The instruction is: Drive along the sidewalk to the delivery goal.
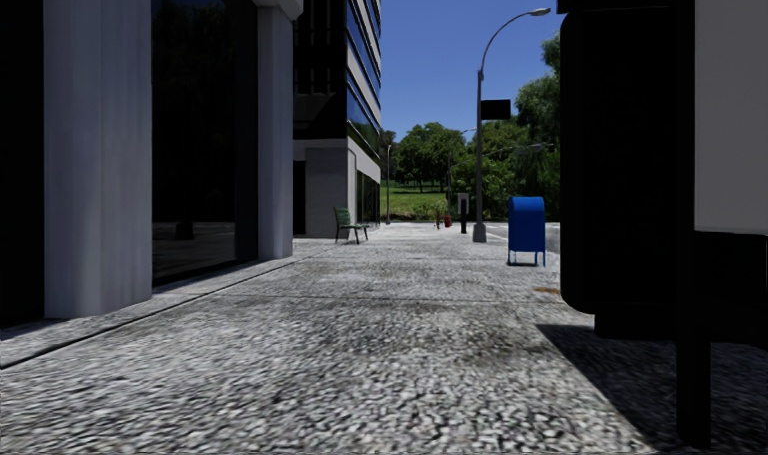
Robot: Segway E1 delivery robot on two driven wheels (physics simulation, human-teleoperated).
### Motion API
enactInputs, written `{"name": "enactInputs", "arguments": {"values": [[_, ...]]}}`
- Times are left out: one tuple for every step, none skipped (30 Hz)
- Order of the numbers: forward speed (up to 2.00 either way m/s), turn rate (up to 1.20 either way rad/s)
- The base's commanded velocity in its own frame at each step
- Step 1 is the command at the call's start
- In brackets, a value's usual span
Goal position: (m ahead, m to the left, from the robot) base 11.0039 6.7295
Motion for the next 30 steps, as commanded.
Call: {"name": "enactInputs", "arguments": {"values": [[2.00,0.00],[2.00,0.00],[2.00,0.00],[2.00,0.00],[2.00,0.07],[2.00,0.07],[2.00,0.14],[2.00,0.19],[2.00,0.23],[2.00,0.27],[2.00,0.27],[2.00,0.30],[2.00,0.31],[2.00,0.32],[2.00,0.32],[2.00,0.32],[2.00,0.32],[2.00,0.32],[2.00,0.32],[2.00,0.32],[2.00,0.32],[2.00,0.32],[2.00,0.32],[2.00,0.32],[2.00,0.32],[2.00,0.32],[2.00,0.22],[2.00,0.04],[2.00,0.00],[2.00,0.00]]}}
